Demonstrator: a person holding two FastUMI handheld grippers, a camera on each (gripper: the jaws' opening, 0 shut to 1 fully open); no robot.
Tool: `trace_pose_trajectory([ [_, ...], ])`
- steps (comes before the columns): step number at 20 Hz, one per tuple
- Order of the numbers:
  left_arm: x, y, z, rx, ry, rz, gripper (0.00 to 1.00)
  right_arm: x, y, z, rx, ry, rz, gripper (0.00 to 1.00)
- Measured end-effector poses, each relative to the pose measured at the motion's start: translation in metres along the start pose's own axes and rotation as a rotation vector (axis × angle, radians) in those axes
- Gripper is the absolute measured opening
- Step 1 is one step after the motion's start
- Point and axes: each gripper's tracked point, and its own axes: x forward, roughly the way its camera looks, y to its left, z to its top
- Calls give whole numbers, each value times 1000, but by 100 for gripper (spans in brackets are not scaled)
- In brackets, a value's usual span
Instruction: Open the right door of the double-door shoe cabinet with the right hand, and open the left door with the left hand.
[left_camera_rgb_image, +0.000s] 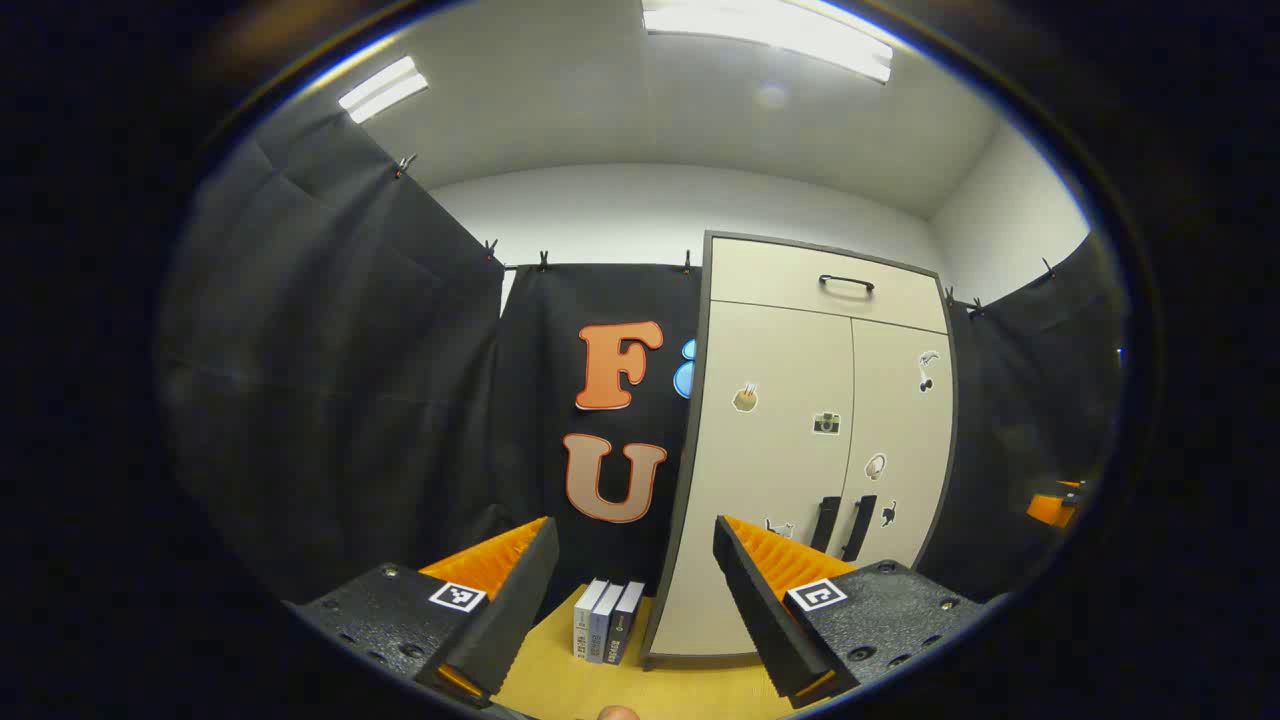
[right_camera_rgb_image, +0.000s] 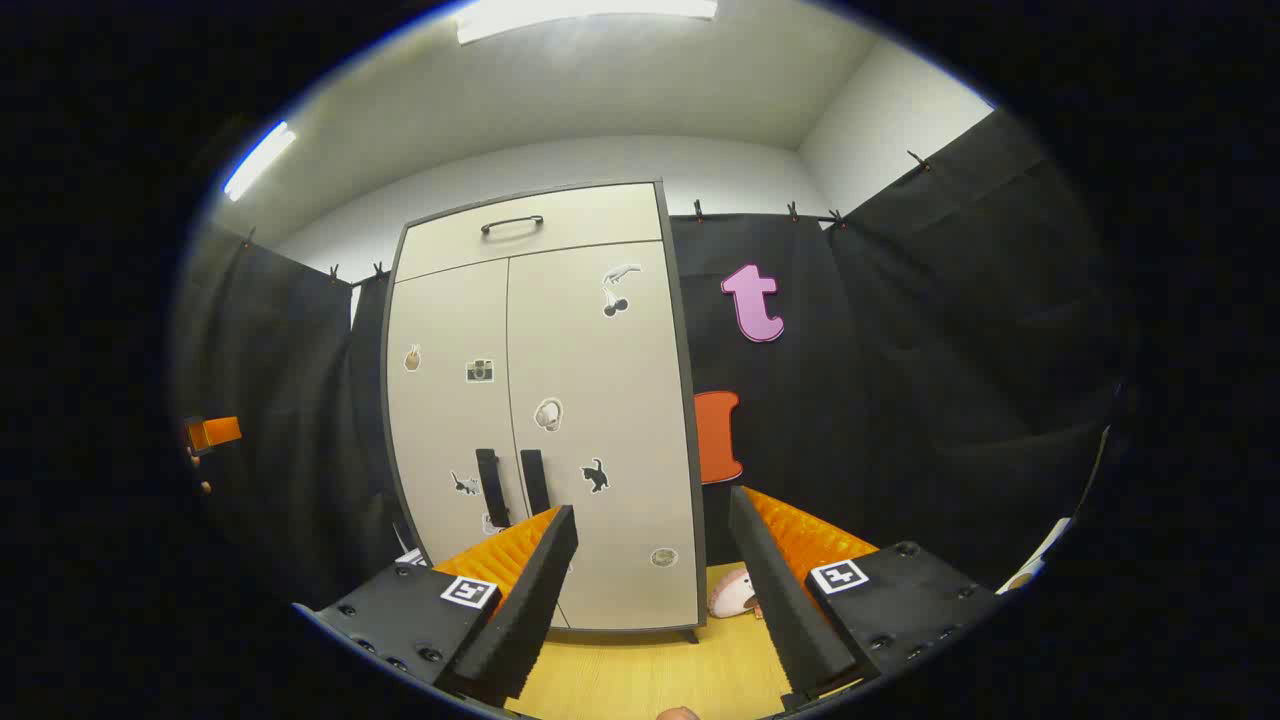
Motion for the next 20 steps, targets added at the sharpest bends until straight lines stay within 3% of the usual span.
trace_pose_trajectory([
  [1, -1, -3, -1, 6, 3, -9, 94, 0, -3, 1, -3, -3, -10, 88],
  [2, -1, -6, -4, 17, 5, -18, 94, -1, -6, 3, -8, -9, -22, 98],
  [11, 2, -36, -14, 61, 16, -74, 94, -8, -19, 7, -43, 5, -67, 98],
  [20, 5, -34, -24, 58, 29, -76, 94, -4, -12, 1, -29, 24, -46, 98],
])
